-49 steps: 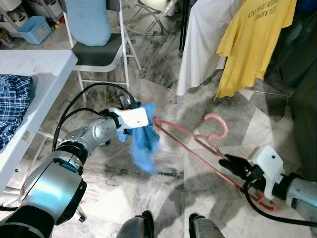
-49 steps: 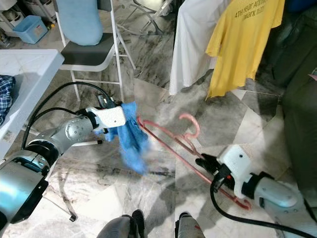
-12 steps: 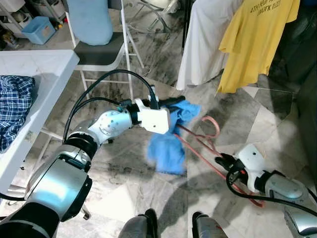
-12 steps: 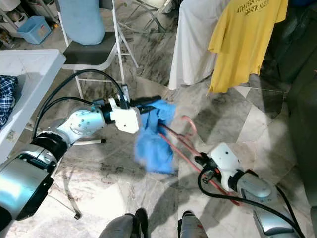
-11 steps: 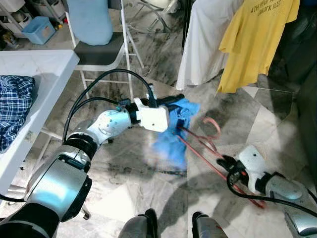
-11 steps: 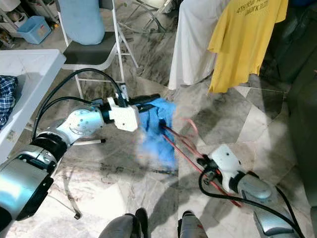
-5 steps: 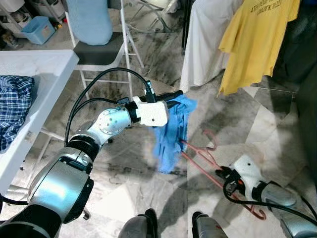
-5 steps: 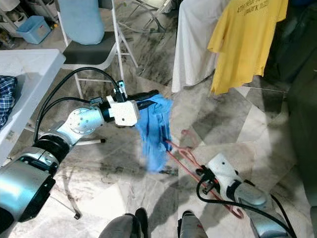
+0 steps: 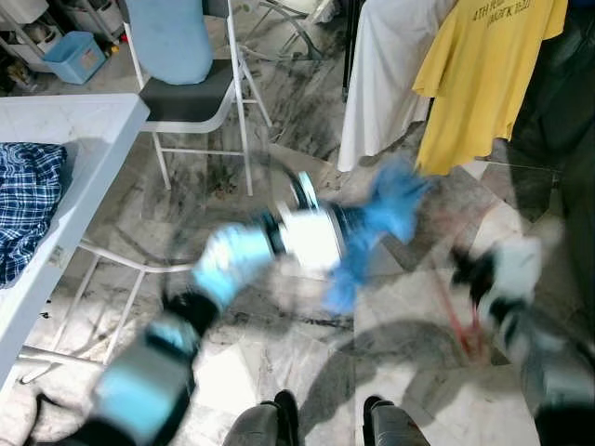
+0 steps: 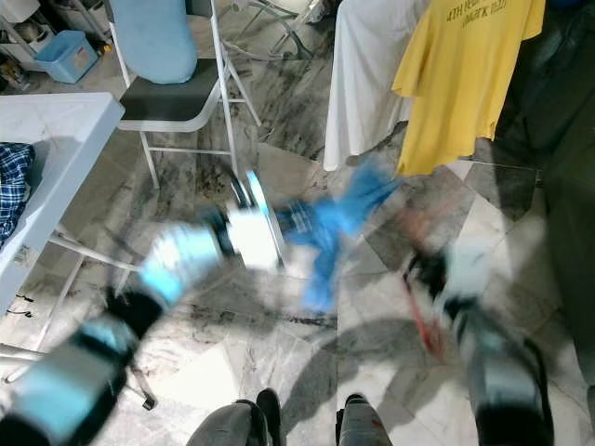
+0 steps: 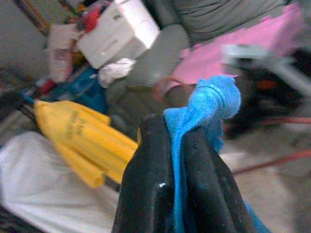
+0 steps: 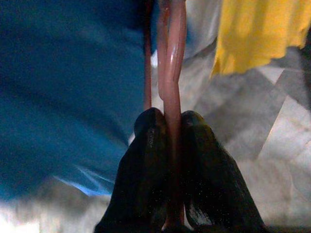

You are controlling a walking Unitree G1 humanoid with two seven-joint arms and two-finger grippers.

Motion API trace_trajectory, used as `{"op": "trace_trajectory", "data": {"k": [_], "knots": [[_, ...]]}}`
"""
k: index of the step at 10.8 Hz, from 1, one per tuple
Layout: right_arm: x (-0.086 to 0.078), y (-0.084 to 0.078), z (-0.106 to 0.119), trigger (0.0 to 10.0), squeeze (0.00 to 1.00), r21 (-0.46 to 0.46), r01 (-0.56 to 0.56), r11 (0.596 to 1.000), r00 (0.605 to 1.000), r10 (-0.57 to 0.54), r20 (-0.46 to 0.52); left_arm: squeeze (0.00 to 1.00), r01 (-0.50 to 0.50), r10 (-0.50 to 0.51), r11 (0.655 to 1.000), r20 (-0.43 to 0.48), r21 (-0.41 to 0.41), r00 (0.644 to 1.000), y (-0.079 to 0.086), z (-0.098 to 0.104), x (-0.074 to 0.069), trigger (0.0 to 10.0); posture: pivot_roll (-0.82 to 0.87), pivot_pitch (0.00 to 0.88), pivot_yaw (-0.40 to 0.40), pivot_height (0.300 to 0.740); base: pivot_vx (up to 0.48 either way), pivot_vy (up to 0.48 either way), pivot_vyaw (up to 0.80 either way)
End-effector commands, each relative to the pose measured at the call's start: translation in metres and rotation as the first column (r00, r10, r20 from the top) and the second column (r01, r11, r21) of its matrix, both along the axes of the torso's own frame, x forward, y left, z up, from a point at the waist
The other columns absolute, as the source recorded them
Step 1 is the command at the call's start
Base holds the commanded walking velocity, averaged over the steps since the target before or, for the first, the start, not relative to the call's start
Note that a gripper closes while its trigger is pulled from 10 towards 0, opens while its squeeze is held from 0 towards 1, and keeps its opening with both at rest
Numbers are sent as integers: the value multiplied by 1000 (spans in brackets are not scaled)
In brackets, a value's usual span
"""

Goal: Hang hanger

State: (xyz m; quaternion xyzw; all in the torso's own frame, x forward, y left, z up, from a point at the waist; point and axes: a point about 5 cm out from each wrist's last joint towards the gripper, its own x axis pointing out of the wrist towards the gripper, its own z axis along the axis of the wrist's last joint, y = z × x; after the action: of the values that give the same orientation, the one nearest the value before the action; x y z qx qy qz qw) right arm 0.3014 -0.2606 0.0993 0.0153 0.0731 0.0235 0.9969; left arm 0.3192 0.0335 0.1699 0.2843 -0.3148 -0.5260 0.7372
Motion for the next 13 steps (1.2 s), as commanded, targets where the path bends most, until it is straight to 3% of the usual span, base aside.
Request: {"op": "trace_trajectory", "data": {"k": [1,3,4,5,6,8,9,10,11,12,13], "knots": [[4,2,0,10000,0,121,64,991,997,-69,30,0,25,-25,1000,-42,3,999,-4,-13,-9,10000,-178,248,189,740,0,0,0],[24,14,34,10000,0,317,55,947,979,-113,169,0,16,-3,997,-167,74,986,-9,-47,-20,10000,-177,244,175,740,0,0,0],[28,22,48,10000,0,337,5,941,971,-85,223,0,-2,23,995,-200,103,980,-6,-57,-22,10000,-184,242,168,740,0,0,0],[31,33,76,10000,0,416,-81,906,942,-66,329,0,-28,58,991,-230,134,972,-1,-67,-23,10000,-188,239,162,740,0,0,0],[32,36,92,10000,0,487,-118,866,923,-85,375,0,-50,86,988,-249,148,965,1,-72,-23,10000,-191,237,159,740,0,0,0],[31,42,134,10000,0,604,-247,758,854,-124,505,0,-76,124,981,-276,178,953,3,-86,-29,10000,-202,230,153,740,0,0,0],[31,48,150,10000,0,578,-290,763,830,-100,548,0,-79,132,979,-288,190,949,2,-92,-32,10000,-210,227,147,740,0,0,0],[32,56,153,10000,0,486,-282,827,835,-37,548,0,-83,141,977,-299,198,944,0,-95,-34,10000,-211,226,144,740,0,0,0],[32,67,148,10000,0,324,-270,907,844,61,533,0,-102,165,973,-314,209,935,-1,-99,-34,10000,-211,225,136,740,0,0,0],[31,77,141,10000,0,197,-266,944,851,134,507,0,-120,186,972,-343,204,921,-2,-101,-33,10000,-212,226,133,740,0,0,0],[29,82,135,10000,0,157,-274,949,854,165,494,0,-127,193,973,-383,192,903,-2,-103,-33,10000,-213,228,131,740,0,0,0]]}}
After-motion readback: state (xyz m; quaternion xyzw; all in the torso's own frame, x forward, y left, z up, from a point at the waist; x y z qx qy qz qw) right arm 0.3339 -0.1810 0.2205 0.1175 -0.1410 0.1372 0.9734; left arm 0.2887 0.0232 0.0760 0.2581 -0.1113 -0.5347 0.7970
